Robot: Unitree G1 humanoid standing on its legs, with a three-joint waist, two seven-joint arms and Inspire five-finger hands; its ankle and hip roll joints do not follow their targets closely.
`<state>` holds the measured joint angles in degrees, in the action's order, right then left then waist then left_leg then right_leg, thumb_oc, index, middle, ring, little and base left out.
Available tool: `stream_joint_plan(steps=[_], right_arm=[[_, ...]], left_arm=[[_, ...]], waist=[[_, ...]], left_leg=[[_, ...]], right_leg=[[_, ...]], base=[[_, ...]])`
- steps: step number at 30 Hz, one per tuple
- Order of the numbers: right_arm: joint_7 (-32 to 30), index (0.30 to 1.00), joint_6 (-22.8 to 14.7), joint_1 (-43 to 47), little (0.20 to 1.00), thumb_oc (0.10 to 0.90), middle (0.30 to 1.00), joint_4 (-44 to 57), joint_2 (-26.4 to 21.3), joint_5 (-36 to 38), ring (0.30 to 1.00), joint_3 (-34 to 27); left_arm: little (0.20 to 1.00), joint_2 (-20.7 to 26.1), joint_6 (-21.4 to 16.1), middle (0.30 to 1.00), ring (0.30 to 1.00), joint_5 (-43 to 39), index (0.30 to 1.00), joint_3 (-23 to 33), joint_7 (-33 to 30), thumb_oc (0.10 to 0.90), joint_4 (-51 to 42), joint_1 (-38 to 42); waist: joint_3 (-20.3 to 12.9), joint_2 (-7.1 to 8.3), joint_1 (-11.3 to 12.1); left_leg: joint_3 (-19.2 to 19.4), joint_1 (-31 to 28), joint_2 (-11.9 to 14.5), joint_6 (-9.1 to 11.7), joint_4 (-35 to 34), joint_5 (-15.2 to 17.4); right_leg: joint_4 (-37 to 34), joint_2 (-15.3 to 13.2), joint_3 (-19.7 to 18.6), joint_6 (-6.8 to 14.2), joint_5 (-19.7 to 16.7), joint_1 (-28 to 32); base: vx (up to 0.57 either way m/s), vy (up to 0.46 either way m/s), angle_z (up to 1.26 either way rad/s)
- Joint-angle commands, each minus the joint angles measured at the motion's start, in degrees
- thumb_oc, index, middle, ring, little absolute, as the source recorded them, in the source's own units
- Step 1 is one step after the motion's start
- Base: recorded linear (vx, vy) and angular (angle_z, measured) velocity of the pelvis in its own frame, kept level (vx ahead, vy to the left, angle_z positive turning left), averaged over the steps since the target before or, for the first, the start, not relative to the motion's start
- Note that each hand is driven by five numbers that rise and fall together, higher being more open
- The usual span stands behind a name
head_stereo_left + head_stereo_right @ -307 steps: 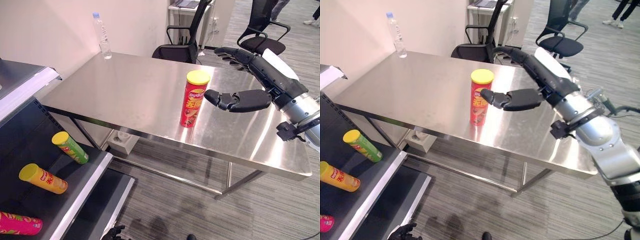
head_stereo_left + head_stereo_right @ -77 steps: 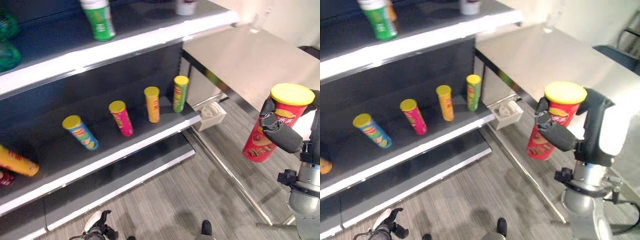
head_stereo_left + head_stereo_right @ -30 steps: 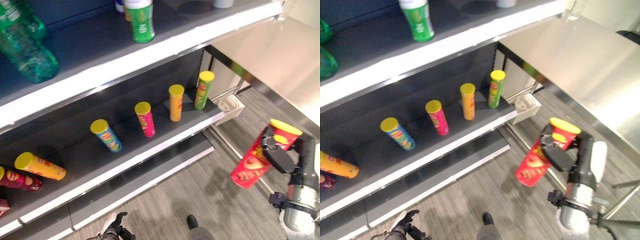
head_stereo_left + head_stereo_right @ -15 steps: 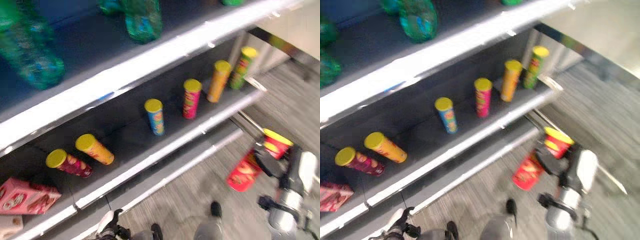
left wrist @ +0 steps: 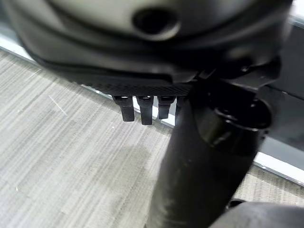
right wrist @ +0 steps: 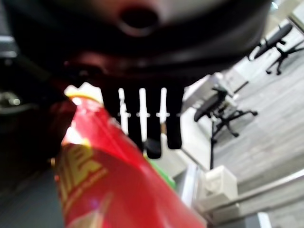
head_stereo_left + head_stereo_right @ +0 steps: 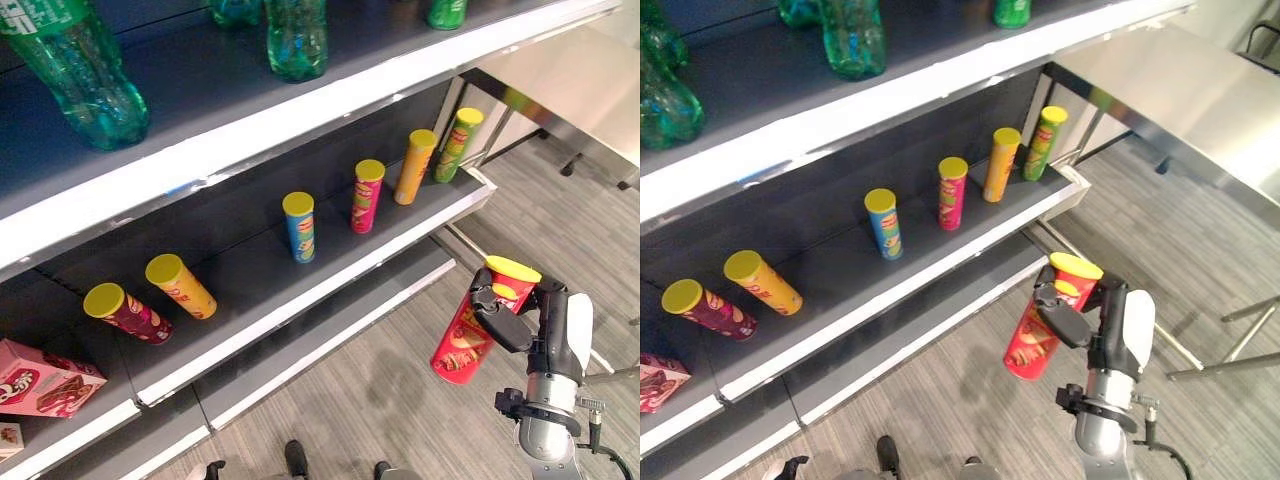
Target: Put the goods on the table back onto the shelves and tidy them up.
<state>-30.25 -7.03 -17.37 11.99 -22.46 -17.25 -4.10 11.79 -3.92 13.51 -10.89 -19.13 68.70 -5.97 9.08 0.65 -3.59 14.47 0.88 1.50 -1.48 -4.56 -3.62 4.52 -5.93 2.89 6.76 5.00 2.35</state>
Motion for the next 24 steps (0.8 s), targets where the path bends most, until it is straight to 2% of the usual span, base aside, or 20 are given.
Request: stream_joint_plan(steps=[1,2,5,6,7,10,12,13,14,15,17,18,20,22,24], right_arm=[[-2.95,0.3,-5.83,2.69,0.3,0.4,0.3,7.26,-1.95,-2.36,0.3,-4.5],[-3.7,0.3,-5.93,2.89,0.3,0.4,0.3,7.04,-3.03,-4.29,0.3,-3.75],[-4.99,0.3,-7.28,2.95,0.3,0.4,0.3,7.76,-4.0,-5.86,0.3,-2.32],[-5.08,0.3,-7.36,3.02,0.3,0.4,0.3,7.63,-4.01,-5.91,0.3,-2.26],[-4.91,0.3,-8.51,3.07,0.3,0.4,0.3,8.0,-5.28,-6.85,0.3,-0.42],[-4.18,0.3,-9.35,2.88,0.3,0.4,0.3,7.83,-6.96,-8.08,0.3,1.57],[-3.18,0.3,-10.14,3.15,0.3,0.4,0.3,6.91,-9.56,-10.03,0.3,5.17],[-3.37,0.3,-10.25,3.44,0.3,0.4,0.3,6.58,-9.62,-10.13,0.3,5.38],[-3.39,0.3,-10.26,4.6,0.3,0.4,0.3,5.2,-11.44,-11.54,0.3,8.14],[-3.53,0.3,-10.19,5.44,0.3,0.4,0.3,4.13,-12.03,-12.41,0.3,9.69],[-3.8,0.3,-10.05,6.21,0.3,0.4,0.3,2.95,-12.57,-13.49,0.3,11.44],[-3.3,0.3,-9.56,7.66,0.3,0.4,0.3,0.97,-12.67,-14.39,0.3,14.37],[-3.71,0.3,-9.21,10.02,0.3,0.4,0.3,-0.91,-12.44,-15.26,0.3,16.91],[-4.16,0.3,-9.01,12.2,0.3,0.4,0.3,-2.76,-11.85,-15.34,0.3,18.78],[-6.15,0.3,-8.65,17.67,0.3,0.4,0.3,-6.42,-9.89,-15.15,0.3,21.78]], left_arm=[[0.9,0.05,-0.88,0.9,0.9,-1.58,0.9,2.86,-0.89,0.8,2.68,2.05],[0.9,-0.22,-1.53,0.9,0.9,-2.42,0.9,3.0,-1.26,0.8,2.11,1.03],[0.9,-0.74,-1.9,0.9,0.9,-3.53,0.9,2.41,-1.48,0.8,1.58,-0.01],[0.9,-0.74,-1.91,0.9,0.9,-3.54,0.9,2.42,-1.48,0.8,1.58,-0.01],[0.9,-1.18,-2.09,0.9,0.9,-3.77,0.9,2.15,-1.6,0.8,1.84,-0.38],[0.9,-1.52,-2.39,0.9,0.9,-3.81,0.9,1.79,-1.36,0.8,1.95,-1.17],[0.9,-1.72,-2.85,0.9,0.9,-4.33,0.9,1.45,-1.47,0.8,2.03,-1.74],[0.9,-1.78,-2.86,0.9,0.9,-4.33,0.9,1.55,-1.48,0.8,2.05,-1.7],[0.9,-1.96,-2.97,0.9,0.9,-4.09,0.9,0.71,-1.54,0.8,1.42,-1.5],[0.9,-1.97,-3.0,0.9,0.9,-3.89,0.9,0.41,-1.53,0.8,1.07,-1.41],[0.9,-2.11,-3.05,0.9,0.9,-3.6,0.9,0.1,-1.56,0.8,0.72,-1.55],[0.9,-2.34,-3.41,0.9,0.9,-3.47,0.9,-0.68,-1.44,0.8,0.11,-1.56],[0.9,-2.42,-3.7,0.9,0.9,-3.62,0.9,-1.3,-1.73,0.8,-0.04,-1.28],[0.9,-2.46,-3.88,0.9,0.9,-3.85,0.9,-1.47,-1.97,0.8,-0.15,-0.86],[0.9,-2.35,-4.13,0.9,0.9,-3.36,0.9,-3.29,-2.92,0.8,-0.94,0.04]], waist=[[-1.63,-0.68,1.63],[-0.98,0.04,2.63],[1.05,0.93,3.55],[1.02,0.89,3.42],[2.11,0.87,3.87],[2.82,0.49,4.27],[4.37,-0.01,4.94],[4.36,-0.09,4.65],[5.9,-0.15,4.49],[6.03,-0.23,4.42],[6.03,-0.15,4.29],[5.67,0.02,4.28],[5.5,0.03,4.02],[5.64,-0.1,3.8],[6.21,-1.31,3.61]], left_leg=[[-5.95,1.2,-0.43,1.6,0.56,4.61],[-6.1,3.25,0.43,2.07,2.12,3.87],[-6.97,8.17,1.75,3.04,6.37,2.28],[-7.12,8.43,1.79,3.08,6.68,2.38],[-8.07,10.74,2.41,3.67,7.95,1.05],[-8.59,12.02,3.32,4.29,7.34,-0.98],[-8.71,13.89,4.32,5.37,6.98,-3.18],[-8.94,14.1,4.33,5.41,7.07,-3.22],[-5.93,15.35,5.72,5.78,9.6,-2.81],[-4.53,15.27,6.27,5.73,10.88,-1.96],[-3.7,15.02,6.57,5.66,12.44,-0.69],[-4.22,13.44,6.26,5.62,14.0,1.91],[-5.54,11.88,6.06,5.66,15.05,4.29],[-6.09,11.13,6.27,5.74,15.26,5.05],[-7.34,9.63,7.29,6.23,12.92,4.27]], right_leg=[[3.27,1.3,-2.45,0.11,1.67,-0.05],[-0.23,1.9,-2.06,-0.6,1.96,1.2],[-3.73,3.28,-1.93,-1.77,1.64,2.14],[-3.89,3.34,-1.8,-1.81,1.52,2.16],[-4.79,4.17,-0.58,-2.42,1.46,2.2],[-5.3,4.99,0.57,-3.07,1.53,2.05],[-5.26,5.69,2.59,-3.58,1.69,1.44],[-5.19,5.76,2.8,-3.62,1.72,1.34],[-4.6,4.95,4.67,-3.89,1.54,0.48],[-4.82,4.5,5.5,-3.85,1.13,0.16],[-5.16,4.02,6.15,-3.81,0.6,-0.01],[-5.59,2.81,6.93,-3.66,-0.68,-0.49],[-6.1,1.89,7.42,-3.46,-1.61,-1.04],[-6.25,1.62,7.6,-3.39,-1.85,-1.42],[-6.27,1.21,8.1,-3.1,-2.19,-3.19]], base=[[-0.15,-0.135,0.04],[-0.21,-0.167,0.03],[-0.24,-0.168,0.12],[-0.21,-0.145,0.28],[-0.17,-0.123,0.34],[-0.16,-0.114,0.28],[-0.17,-0.103,0.26],[-0.23,-0.055,0.33],[-0.21,-0.016,0.32],[-0.2,-0.013,0.38],[-0.09,0.014,0.49],[-0.1,0.027,0.46],[-0.06,0.027,0.25],[-0.05,0.058,0.07],[-0.08,0.125,0.1]])
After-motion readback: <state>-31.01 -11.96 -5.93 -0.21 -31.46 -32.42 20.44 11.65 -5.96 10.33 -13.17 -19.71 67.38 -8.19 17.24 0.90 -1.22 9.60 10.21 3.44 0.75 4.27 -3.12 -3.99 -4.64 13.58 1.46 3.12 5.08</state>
